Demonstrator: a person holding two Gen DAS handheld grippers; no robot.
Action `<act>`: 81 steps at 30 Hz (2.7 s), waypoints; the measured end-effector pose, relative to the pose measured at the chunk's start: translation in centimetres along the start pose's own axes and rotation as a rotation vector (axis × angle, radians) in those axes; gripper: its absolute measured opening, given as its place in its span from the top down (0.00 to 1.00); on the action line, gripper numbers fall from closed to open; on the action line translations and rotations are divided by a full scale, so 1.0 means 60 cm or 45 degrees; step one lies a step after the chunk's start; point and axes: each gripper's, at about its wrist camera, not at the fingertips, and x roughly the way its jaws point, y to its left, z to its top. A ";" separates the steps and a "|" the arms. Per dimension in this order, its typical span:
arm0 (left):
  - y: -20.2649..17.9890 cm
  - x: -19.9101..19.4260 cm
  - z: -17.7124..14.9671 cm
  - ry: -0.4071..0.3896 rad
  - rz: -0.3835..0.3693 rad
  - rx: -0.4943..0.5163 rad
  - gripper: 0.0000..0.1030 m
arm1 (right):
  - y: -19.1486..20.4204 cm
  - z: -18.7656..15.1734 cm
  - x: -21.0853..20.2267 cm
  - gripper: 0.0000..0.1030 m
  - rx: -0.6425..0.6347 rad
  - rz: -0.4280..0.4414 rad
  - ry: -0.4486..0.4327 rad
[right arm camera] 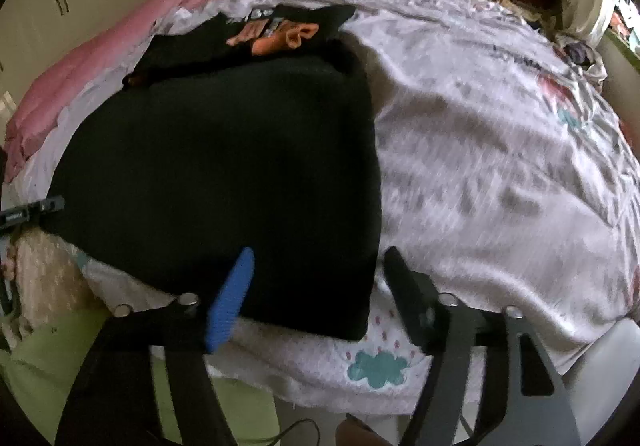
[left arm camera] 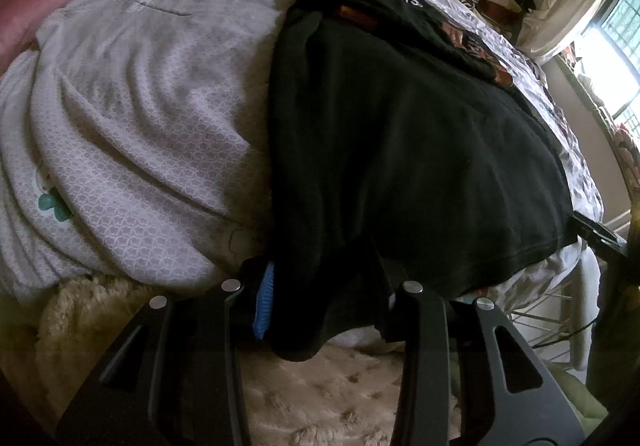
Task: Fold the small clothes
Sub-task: 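Lower both grippers onto the black shirt hem and close on it, then lift the hem with both grippers and fold it over toward the IKISS collar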
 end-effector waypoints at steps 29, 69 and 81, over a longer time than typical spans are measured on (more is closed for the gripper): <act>-0.025 -0.105 0.021 -0.212 -0.030 0.057 0.98 | -0.004 0.061 -0.109 0.93 0.063 0.202 -0.333; -0.080 -0.176 0.163 -0.433 0.152 0.073 0.98 | -0.013 0.188 -0.166 0.93 0.149 0.167 -0.656; -0.099 -0.181 0.193 -0.492 0.232 0.116 0.98 | -0.021 0.225 -0.167 0.93 0.196 0.165 -0.676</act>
